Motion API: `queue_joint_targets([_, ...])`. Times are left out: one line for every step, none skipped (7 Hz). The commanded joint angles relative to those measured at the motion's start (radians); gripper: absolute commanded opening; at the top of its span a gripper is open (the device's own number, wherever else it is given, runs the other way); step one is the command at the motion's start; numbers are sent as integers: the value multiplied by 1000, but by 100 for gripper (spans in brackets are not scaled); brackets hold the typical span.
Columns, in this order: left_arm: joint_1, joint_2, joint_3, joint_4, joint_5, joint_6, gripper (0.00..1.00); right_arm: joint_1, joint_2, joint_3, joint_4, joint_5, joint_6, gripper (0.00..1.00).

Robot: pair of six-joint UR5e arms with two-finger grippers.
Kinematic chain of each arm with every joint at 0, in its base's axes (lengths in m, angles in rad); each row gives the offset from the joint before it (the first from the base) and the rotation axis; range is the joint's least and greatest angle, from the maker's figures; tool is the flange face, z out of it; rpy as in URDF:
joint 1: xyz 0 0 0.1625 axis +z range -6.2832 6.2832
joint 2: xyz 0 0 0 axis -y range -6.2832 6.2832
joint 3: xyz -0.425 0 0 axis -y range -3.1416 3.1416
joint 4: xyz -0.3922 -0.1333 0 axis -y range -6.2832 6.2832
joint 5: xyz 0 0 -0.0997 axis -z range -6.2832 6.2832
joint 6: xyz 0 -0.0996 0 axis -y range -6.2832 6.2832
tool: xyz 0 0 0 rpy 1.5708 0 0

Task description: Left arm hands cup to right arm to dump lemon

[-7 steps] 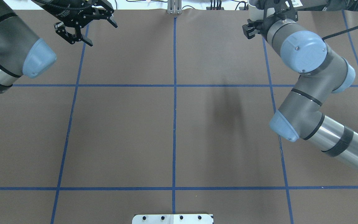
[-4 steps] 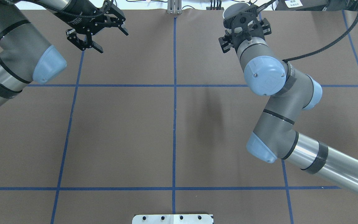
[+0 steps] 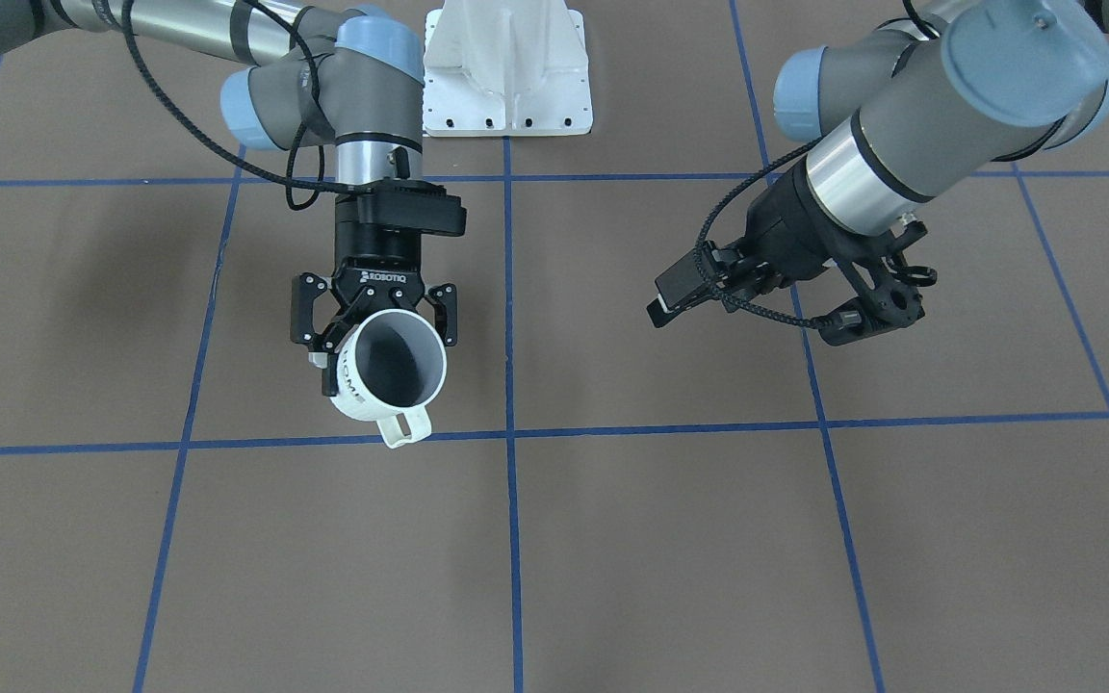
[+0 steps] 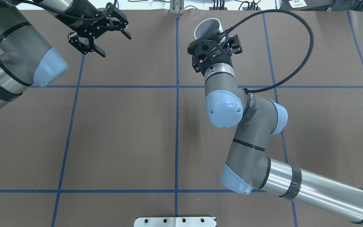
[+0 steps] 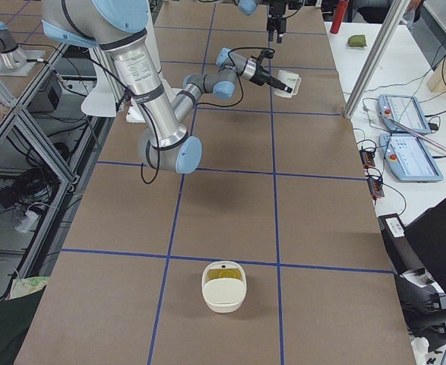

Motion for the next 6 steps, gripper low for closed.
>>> queue_joint_targets([2,-8,4,-8,0,0,100,-25,35,-27,-7,-26,5,18])
queue_joint_targets([14,-26,5,-13,0,-1,100,-28,37,-27,-4,-27,7,18])
queue_joint_targets([28,-87,48,-14,1,-7,100,-31,43,-27,-7,-29,7,18])
queue_joint_targets([34,-153,91,-13,1,-17,100,-35,43,-27,-5,-38,7,18])
queue_joint_targets([57,-165,92,-13,0,-20,100,-38,43,-27,-5,-42,8,18])
queue_joint_targets([69,-183,100,-14,0,-18,100,-40,41,-27,-4,-42,8,18])
